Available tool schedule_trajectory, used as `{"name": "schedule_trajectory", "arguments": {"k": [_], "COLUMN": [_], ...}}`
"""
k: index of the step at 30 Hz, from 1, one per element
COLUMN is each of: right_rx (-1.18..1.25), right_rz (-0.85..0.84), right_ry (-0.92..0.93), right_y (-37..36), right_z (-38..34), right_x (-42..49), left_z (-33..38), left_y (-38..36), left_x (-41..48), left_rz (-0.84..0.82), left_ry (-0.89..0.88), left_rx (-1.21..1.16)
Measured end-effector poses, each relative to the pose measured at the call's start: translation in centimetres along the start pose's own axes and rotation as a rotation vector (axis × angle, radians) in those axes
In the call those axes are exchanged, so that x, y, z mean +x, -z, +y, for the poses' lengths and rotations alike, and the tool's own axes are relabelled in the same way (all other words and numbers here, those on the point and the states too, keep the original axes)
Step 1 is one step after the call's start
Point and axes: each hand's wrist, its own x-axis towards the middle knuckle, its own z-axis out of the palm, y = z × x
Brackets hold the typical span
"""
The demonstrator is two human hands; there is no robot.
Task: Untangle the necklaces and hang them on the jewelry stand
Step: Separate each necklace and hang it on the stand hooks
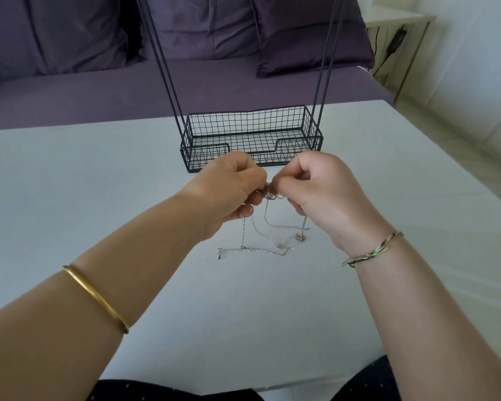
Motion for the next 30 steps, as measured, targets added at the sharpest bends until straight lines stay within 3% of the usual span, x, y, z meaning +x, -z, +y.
{"name": "schedule_trajectory", "arguments": {"k": [5, 14, 26, 30], "right_rx": [0.063, 0.039, -0.043, -0.026], "right_rz": [0.044, -0.054, 0.073, 0.074], "right_ry": [-0.022, 0.017, 0.111, 0.070], "right_y": [0.36, 0.28, -0.22, -0.06], "right_z": [0.00, -0.24, -0.06, 0.00], "right_x": [0.09, -0.23, -0.02, -0.03], "left_z": [0.00, 0.08, 0.14, 0.23], "left_y": [0.13, 0.37, -0.21, -0.03], "left_x": [0.08, 0.11, 0.10, 0.03], "left_rz": [0.052, 0.112, 0.062, 0.088], "left_ry": [-0.041, -0.064, -0.135, -0.124], "left_rx": [0.046, 0.005, 0.134, 0.074]}}
